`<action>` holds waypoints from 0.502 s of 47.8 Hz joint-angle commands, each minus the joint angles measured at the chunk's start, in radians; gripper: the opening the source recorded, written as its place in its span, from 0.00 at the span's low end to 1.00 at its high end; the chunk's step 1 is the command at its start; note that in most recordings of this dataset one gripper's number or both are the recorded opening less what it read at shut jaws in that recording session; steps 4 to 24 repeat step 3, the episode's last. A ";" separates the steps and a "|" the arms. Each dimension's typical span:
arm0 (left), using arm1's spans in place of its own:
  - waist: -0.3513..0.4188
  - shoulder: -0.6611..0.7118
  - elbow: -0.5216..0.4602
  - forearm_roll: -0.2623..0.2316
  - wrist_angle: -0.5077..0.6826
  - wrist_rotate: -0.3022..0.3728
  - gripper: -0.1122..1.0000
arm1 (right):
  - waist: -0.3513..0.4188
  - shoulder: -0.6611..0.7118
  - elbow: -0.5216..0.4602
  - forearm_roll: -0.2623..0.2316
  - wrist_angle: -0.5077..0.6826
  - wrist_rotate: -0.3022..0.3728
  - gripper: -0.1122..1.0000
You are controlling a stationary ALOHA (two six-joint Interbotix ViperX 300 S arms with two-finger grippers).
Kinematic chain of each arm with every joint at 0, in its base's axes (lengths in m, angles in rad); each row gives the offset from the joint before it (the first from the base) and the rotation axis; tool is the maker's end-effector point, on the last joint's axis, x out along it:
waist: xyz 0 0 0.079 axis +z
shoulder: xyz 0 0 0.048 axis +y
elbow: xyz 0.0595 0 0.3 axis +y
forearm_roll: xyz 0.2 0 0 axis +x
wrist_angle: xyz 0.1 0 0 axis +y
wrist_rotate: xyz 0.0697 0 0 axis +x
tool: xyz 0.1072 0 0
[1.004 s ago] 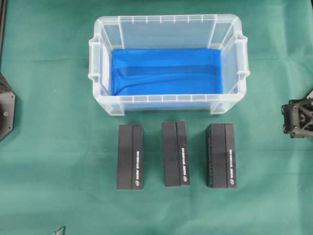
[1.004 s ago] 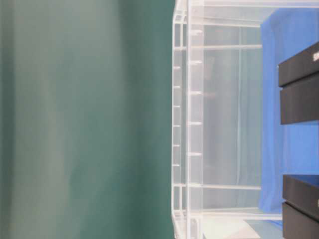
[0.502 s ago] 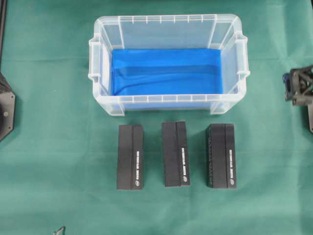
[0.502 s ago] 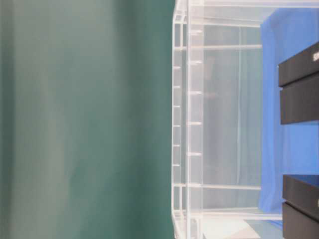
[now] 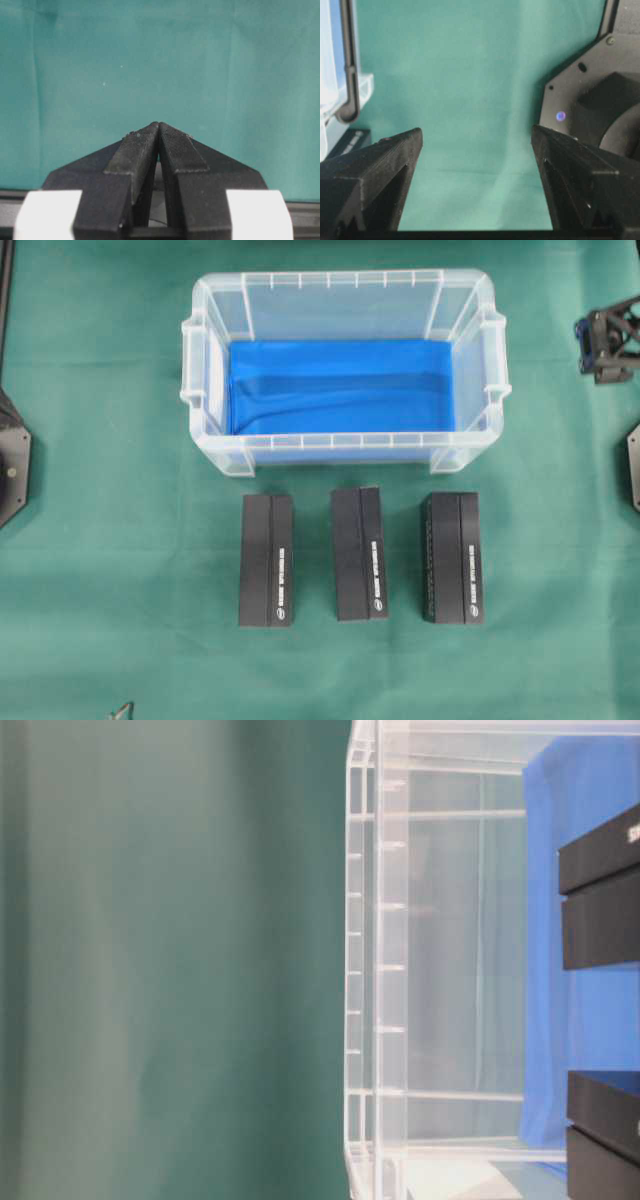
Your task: Take the box out of the case with the right arm.
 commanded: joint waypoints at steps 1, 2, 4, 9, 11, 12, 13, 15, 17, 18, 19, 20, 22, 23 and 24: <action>-0.003 0.002 -0.023 0.002 -0.005 0.002 0.12 | -0.012 -0.008 -0.009 -0.002 -0.014 -0.005 0.86; -0.003 0.003 -0.023 0.003 -0.005 0.002 0.12 | -0.012 -0.008 -0.009 -0.003 -0.014 -0.005 0.86; -0.003 0.003 -0.023 0.003 -0.005 0.002 0.12 | -0.012 -0.008 -0.009 -0.003 -0.014 -0.005 0.86; -0.003 0.003 -0.023 0.003 -0.005 0.002 0.12 | -0.012 -0.008 -0.009 -0.003 -0.014 -0.005 0.86; -0.003 0.003 -0.023 0.003 -0.005 0.002 0.12 | -0.012 -0.008 -0.009 -0.003 -0.014 -0.005 0.86; -0.003 0.003 -0.023 0.003 -0.005 0.002 0.12 | -0.012 -0.008 -0.009 -0.003 -0.014 -0.005 0.86; -0.003 0.003 -0.023 0.003 -0.005 0.002 0.12 | -0.012 -0.008 -0.009 -0.003 -0.014 -0.005 0.86; -0.003 0.003 -0.023 0.003 -0.005 0.002 0.12 | -0.012 -0.008 -0.009 -0.003 -0.014 -0.005 0.86; -0.003 0.003 -0.023 0.003 -0.005 0.002 0.12 | -0.012 -0.008 -0.009 -0.003 -0.014 -0.005 0.86; -0.003 0.003 -0.023 0.003 -0.005 0.002 0.12 | -0.012 -0.008 -0.009 -0.003 -0.014 -0.005 0.86; -0.003 0.003 -0.023 0.003 -0.005 0.002 0.12 | -0.012 -0.008 -0.009 -0.003 -0.014 -0.005 0.86; -0.003 0.003 -0.023 0.003 -0.005 0.002 0.12 | -0.012 -0.008 -0.009 -0.003 -0.014 -0.005 0.86; -0.003 0.003 -0.023 0.003 -0.005 0.002 0.12 | -0.012 -0.008 -0.009 -0.003 -0.014 -0.005 0.86; -0.003 0.003 -0.023 0.003 -0.005 0.002 0.12 | -0.012 -0.008 -0.009 -0.003 -0.014 -0.005 0.86; -0.003 0.003 -0.023 0.003 -0.005 0.002 0.12 | -0.012 -0.008 -0.009 -0.003 -0.014 -0.005 0.86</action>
